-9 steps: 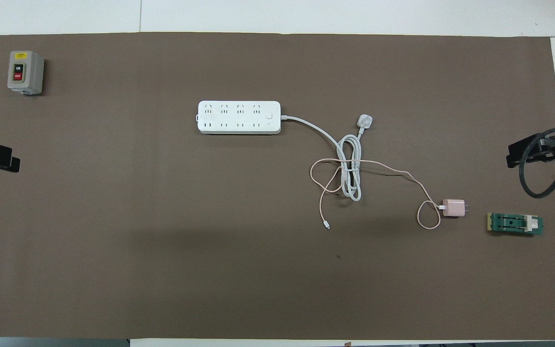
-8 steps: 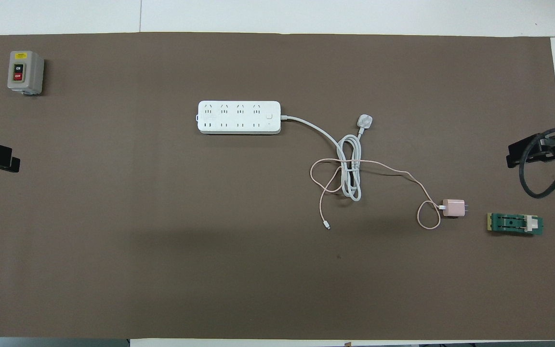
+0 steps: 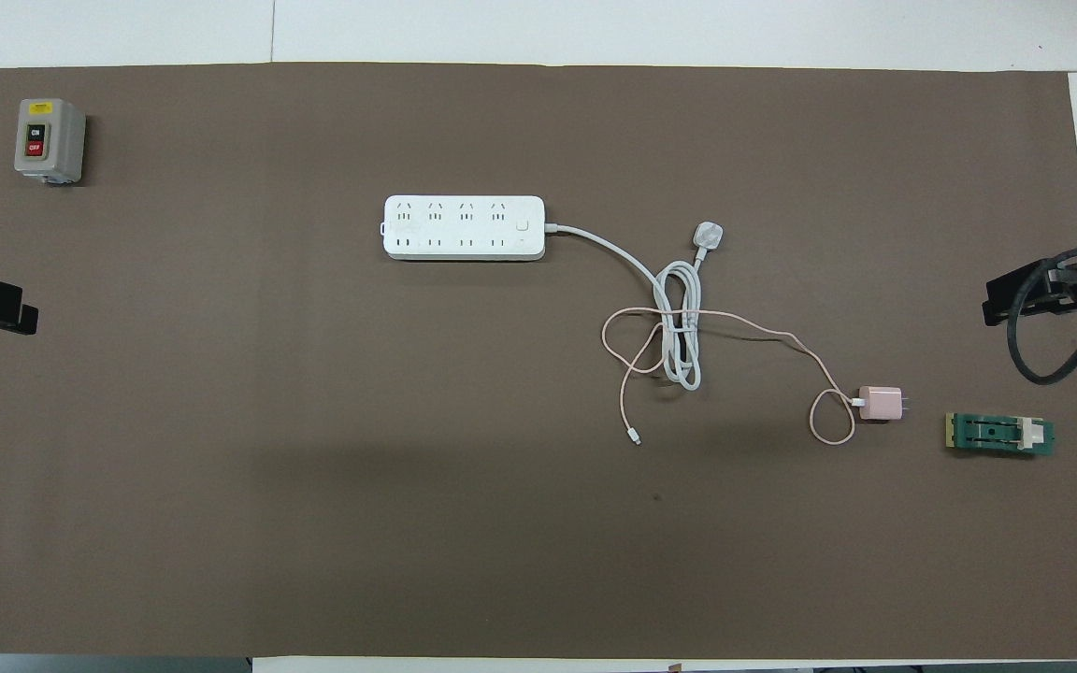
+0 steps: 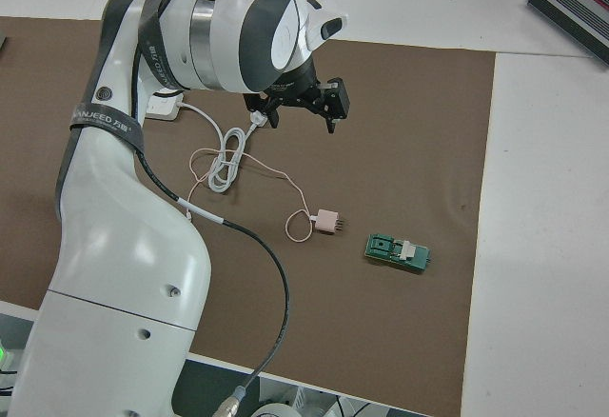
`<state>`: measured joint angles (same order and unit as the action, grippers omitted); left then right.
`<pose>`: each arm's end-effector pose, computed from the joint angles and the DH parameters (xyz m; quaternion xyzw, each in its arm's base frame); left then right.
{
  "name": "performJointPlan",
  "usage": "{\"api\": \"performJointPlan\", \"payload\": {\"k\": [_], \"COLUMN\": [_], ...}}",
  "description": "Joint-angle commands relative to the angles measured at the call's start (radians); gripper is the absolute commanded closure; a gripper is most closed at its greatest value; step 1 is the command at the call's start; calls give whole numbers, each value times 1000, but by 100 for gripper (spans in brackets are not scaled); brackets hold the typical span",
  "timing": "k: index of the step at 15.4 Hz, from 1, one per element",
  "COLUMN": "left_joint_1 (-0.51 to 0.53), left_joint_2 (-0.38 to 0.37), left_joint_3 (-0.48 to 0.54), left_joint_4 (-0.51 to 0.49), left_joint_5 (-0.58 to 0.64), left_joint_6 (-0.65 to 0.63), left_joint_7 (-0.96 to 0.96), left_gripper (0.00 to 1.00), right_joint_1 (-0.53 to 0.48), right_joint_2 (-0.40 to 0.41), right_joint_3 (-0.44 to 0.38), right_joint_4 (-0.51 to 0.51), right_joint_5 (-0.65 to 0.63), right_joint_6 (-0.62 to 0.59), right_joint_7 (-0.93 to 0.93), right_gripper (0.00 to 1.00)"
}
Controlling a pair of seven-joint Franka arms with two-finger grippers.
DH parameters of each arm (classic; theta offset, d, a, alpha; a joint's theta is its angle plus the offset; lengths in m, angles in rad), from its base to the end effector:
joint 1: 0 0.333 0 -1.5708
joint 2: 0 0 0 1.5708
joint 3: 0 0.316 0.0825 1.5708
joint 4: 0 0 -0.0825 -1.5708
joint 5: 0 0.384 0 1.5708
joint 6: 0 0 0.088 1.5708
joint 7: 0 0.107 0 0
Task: Plug charger into power strip
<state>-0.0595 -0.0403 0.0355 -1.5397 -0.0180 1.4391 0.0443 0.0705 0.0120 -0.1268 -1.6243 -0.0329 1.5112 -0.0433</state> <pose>0.5280 -0.0144 0.6496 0.9989 -0.0351 -0.0301 0.0100 0.5477 -0.0342 0.5881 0.9979 -0.0065 -0.0632 0.0141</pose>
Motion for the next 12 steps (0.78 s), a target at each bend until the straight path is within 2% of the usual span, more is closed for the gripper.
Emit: {"api": "performJointPlan", "payload": {"k": [1, 4, 6, 10, 12], "left_joint_1": [3, 4, 4, 3, 4], "left_joint_2": [-13, -12, -13, -10, -7], "left_joint_3": [1, 1, 1, 1, 1], "left_joint_4": [-23, -23, -23, -23, -23], "left_joint_5": [-2, -2, -3, -3, -3], "left_joint_6": [20, 20, 20, 23, 26], "left_joint_7": [3, 3, 3, 3, 3], "left_gripper": [0, 0, 0, 0, 0], "right_joint_1": [-21, -46, -57, -43, -43], "right_joint_2": [-9, -16, -29, -46, -61], "right_joint_3": [9, 10, 9, 10, 9], "right_joint_4": [-11, -28, -58, -92, -153], "right_joint_5": [-1, 2, 27, 98, 158], "right_joint_6": [-3, 50, 32, 21, 33], "right_joint_7": [-16, -24, 8, 403, 628], "right_gripper": [0, 0, 0, 0, 0]}}
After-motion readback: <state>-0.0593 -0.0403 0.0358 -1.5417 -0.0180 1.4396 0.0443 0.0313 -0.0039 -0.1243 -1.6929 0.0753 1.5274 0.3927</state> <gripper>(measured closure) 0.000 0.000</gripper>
